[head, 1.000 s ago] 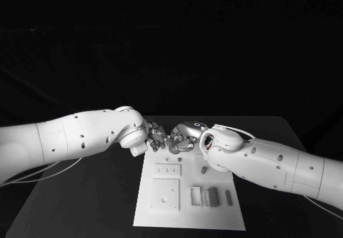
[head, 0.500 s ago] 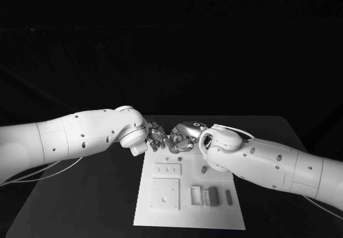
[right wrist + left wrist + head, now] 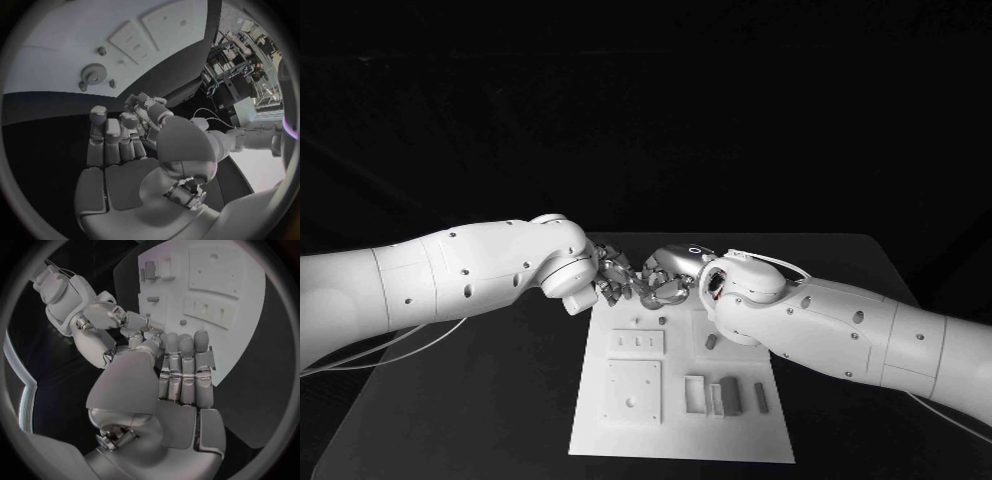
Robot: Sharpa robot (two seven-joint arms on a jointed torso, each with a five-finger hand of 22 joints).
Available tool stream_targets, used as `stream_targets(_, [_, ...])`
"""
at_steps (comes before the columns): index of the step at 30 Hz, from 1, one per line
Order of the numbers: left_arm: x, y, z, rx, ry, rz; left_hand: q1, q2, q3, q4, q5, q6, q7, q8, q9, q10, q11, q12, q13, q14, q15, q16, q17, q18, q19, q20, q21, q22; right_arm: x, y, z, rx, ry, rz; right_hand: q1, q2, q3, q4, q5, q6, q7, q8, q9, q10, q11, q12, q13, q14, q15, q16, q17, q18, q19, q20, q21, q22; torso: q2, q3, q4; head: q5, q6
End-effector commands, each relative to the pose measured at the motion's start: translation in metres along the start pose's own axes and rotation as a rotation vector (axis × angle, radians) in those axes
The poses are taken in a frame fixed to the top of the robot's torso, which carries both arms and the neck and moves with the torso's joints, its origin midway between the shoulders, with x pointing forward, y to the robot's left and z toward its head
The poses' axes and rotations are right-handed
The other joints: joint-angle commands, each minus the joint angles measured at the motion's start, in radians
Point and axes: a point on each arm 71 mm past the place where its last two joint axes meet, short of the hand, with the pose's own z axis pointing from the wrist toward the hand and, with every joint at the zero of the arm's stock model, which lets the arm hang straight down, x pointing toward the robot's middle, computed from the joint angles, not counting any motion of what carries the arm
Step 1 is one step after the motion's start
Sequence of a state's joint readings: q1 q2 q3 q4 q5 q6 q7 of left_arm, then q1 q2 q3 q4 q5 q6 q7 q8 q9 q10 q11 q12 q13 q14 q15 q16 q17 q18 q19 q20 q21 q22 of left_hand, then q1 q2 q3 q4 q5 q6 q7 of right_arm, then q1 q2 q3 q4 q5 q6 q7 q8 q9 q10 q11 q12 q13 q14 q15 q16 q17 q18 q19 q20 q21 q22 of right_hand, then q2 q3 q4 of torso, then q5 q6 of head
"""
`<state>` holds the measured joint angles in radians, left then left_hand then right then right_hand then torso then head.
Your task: Assemble the parts on the task board
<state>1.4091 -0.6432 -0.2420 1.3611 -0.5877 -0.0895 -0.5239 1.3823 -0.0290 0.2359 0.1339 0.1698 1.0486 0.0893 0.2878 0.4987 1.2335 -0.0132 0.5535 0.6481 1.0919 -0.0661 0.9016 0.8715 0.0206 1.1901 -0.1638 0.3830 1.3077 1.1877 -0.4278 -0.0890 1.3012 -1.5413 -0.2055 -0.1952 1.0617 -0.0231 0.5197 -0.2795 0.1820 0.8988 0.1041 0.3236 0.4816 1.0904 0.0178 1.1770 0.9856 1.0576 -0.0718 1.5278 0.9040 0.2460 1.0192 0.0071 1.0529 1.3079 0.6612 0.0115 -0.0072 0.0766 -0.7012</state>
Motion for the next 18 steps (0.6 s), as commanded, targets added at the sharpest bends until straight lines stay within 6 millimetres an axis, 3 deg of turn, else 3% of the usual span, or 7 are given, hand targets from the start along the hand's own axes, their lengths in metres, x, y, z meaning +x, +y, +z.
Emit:
stream_targets(1, [0.002, -0.007, -0.001, 0.039, 0.019, -0.052, -0.031, 0.003, 0.098, -0.111, 0.003, 0.011, -0.001, 0.009, 0.016, 0.017, -0.006, -0.001, -0.002, 0.006, -0.005, 0.006, -0.002, 0.037, 0.003, -0.004, 0.003, 0.022, 0.004, 0.0, 0.0, -0.003, 0.017, -0.013, -0.009, -0.013, 0.005, 0.003, 0.001, 0.012, 0.031, -0.012, -0.003, -0.007, 0.006, -0.007, -0.002, -0.007, -0.004, -0.008, -0.003, 0.016, -0.004, -0.005, -0.003, -0.002, 0.0, 0.0009, -0.0002, 0.0, -0.001])
stream_targets(2, [0.002, -0.007, -0.001, 0.038, 0.019, -0.054, -0.071, 0.0, 0.131, -0.162, 0.003, 0.016, 0.0, 0.009, 0.018, 0.02, -0.01, -0.002, -0.003, 0.007, -0.006, 0.007, -0.003, 0.038, 0.004, -0.006, 0.004, 0.022, 0.004, -0.001, 0.0, -0.002, 0.016, -0.012, -0.011, -0.018, 0.004, 0.003, 0.001, 0.007, 0.033, -0.016, -0.004, -0.009, 0.008, -0.009, -0.003, -0.008, -0.003, -0.01, -0.004, 0.016, -0.005, -0.004, -0.005, -0.003, 0.0, 0.001, -0.0002, 0.0, -0.001])
stream_targets(4, [0.002, -0.006, -0.001, 0.035, 0.023, -0.062, -0.204, 0.017, 0.224, -0.286, 0.002, 0.018, 0.001, 0.008, 0.024, 0.025, -0.009, -0.002, -0.003, 0.011, -0.007, 0.009, -0.006, 0.034, 0.012, -0.006, 0.012, 0.022, 0.004, -0.004, 0.0, 0.004, 0.012, -0.008, -0.016, -0.033, 0.002, 0.003, 0.001, -0.021, 0.043, -0.033, -0.01, -0.019, 0.017, -0.015, -0.005, -0.015, 0.004, -0.016, -0.007, 0.016, -0.011, -0.002, -0.011, -0.006, 0.0, 0.0009, -0.0006, 0.001, -0.001])
stream_targets(6, [0.002, -0.006, -0.001, 0.034, 0.025, -0.068, -0.274, 0.025, 0.281, -0.351, 0.003, 0.024, -0.003, 0.011, 0.031, 0.031, -0.01, 0.0, -0.001, 0.017, -0.008, 0.013, -0.006, 0.034, 0.021, -0.007, 0.019, 0.023, 0.003, -0.006, -0.001, 0.007, 0.008, -0.006, -0.019, -0.043, 0.002, 0.005, 0.001, -0.039, 0.05, -0.044, -0.013, -0.028, 0.024, -0.019, -0.006, -0.021, 0.01, -0.02, -0.009, 0.016, -0.015, 0.0, -0.015, -0.009, 0.0, 0.0009, -0.0005, 0.001, -0.001])
stream_targets(12, [0.001, -0.004, -0.001, 0.03, 0.029, -0.083, -0.331, 0.029, 0.33, -0.398, 0.021, 0.037, -0.009, 0.022, 0.045, 0.042, -0.013, 0.008, 0.004, 0.026, -0.011, 0.021, -0.004, 0.036, 0.031, -0.011, 0.031, 0.024, 0.002, -0.013, -0.003, 0.019, -0.002, 0.002, -0.022, -0.064, 0.003, 0.011, 0.001, -0.076, 0.065, -0.067, -0.023, -0.05, 0.038, -0.026, -0.009, -0.036, 0.024, -0.029, -0.013, 0.016, -0.026, 0.007, -0.026, -0.014, 0.0, 0.0009, -0.0004, 0.001, -0.002])
stream_targets(18, [0.0, -0.003, -0.001, 0.027, 0.035, -0.084, -0.356, 0.026, 0.352, -0.414, 0.053, 0.043, -0.013, 0.028, 0.057, 0.05, -0.017, 0.014, 0.009, 0.033, -0.015, 0.028, -0.001, 0.036, 0.036, -0.014, 0.042, 0.024, 0.002, -0.025, -0.007, 0.041, -0.015, 0.006, -0.021, -0.07, 0.004, 0.013, 0.0, -0.086, 0.069, -0.073, -0.026, -0.056, 0.042, -0.026, -0.009, -0.04, 0.028, -0.031, -0.015, 0.016, -0.03, 0.01, -0.029, -0.015, 0.0, 0.0011, -0.0004, 0.001, -0.003])
